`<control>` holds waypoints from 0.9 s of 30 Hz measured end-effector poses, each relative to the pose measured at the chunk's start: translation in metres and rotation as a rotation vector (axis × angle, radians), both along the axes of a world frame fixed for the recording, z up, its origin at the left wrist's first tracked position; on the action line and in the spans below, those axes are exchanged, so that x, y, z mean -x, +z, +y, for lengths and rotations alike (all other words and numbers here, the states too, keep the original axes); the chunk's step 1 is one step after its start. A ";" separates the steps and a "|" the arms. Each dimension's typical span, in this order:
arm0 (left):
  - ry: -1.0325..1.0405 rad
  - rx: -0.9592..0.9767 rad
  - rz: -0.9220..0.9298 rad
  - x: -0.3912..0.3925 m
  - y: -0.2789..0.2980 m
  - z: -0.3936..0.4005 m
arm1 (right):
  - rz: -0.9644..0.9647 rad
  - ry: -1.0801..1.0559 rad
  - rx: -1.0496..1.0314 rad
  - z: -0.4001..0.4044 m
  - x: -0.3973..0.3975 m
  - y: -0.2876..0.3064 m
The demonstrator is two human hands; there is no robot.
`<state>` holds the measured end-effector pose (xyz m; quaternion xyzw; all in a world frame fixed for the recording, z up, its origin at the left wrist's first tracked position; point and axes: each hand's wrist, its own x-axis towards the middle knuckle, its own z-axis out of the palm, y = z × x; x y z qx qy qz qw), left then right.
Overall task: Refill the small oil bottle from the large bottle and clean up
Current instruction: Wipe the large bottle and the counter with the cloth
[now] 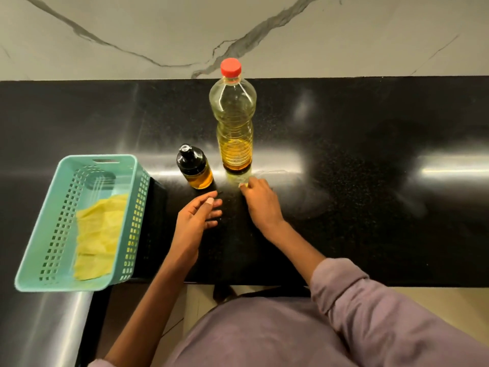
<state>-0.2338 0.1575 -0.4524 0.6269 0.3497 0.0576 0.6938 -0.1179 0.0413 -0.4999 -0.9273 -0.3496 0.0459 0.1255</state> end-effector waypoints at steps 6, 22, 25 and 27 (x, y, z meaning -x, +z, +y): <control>0.032 0.014 -0.013 0.014 -0.001 0.012 | -0.003 0.115 -0.111 -0.050 0.010 -0.007; 0.088 0.014 -0.023 0.054 -0.002 0.033 | -0.034 -0.090 -0.167 -0.042 0.010 -0.008; 0.086 0.014 -0.019 0.059 -0.001 0.034 | -0.010 -0.115 -0.149 0.002 0.000 -0.010; 0.079 0.011 -0.017 0.060 0.001 0.034 | 0.025 -0.074 -0.120 0.033 0.004 -0.013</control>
